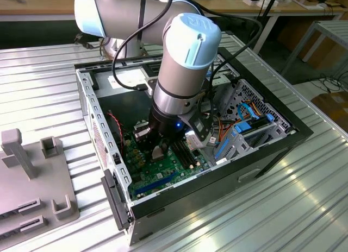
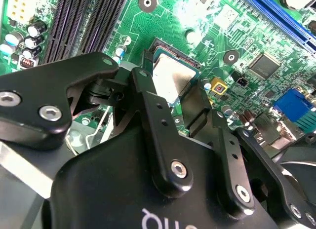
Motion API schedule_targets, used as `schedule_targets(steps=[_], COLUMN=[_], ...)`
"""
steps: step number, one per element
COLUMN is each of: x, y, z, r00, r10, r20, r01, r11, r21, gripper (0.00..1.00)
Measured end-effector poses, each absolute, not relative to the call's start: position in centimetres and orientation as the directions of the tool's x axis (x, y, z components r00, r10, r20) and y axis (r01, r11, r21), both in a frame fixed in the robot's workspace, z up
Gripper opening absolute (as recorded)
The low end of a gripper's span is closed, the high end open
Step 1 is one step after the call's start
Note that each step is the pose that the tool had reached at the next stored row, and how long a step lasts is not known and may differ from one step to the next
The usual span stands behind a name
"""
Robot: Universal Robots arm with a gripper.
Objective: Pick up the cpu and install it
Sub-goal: 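Place the cpu into insertion slot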
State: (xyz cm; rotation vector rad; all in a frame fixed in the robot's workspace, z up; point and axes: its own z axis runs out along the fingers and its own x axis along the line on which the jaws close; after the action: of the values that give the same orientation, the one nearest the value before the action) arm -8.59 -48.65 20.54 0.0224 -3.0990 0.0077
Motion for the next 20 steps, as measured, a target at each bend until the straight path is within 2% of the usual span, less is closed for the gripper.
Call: schedule_targets(steps=[20], x=[-8.62], y=[-48.58], z=[19.84], r00=[-0.999], r10=[-0.014], r20=[0.043], r01=[-0.014], r11=[1.000], r21=[-0.005], gripper=[0.47])
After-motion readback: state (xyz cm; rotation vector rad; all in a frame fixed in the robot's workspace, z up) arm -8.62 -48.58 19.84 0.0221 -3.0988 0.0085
